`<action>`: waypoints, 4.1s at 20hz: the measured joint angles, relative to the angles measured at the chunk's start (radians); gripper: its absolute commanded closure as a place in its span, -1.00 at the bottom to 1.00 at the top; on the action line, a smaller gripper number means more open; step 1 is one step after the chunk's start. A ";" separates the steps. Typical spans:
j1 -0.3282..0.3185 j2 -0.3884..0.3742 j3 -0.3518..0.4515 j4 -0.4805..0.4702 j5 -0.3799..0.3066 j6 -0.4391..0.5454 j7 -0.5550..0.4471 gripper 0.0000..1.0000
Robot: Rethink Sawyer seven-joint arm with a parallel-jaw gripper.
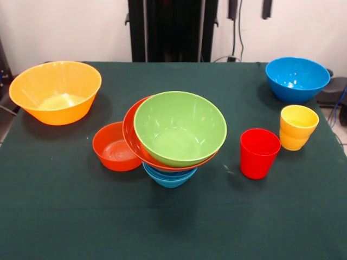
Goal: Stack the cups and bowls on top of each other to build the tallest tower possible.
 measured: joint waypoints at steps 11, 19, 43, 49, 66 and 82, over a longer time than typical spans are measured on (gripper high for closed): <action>0.117 0.090 -0.140 -0.011 -0.020 -0.096 0.122 -1.00; 0.146 0.192 -0.250 -0.043 -0.045 -0.182 0.122 -1.00; 0.364 0.343 -0.458 -0.092 0.040 -0.261 0.122 -1.00; 0.376 0.346 -0.490 -0.122 0.075 -0.261 0.122 -1.00; 0.491 0.411 -0.580 -0.229 0.239 -0.261 0.122 -1.00; 0.558 0.440 -0.646 -0.267 0.338 -0.261 0.122 -1.00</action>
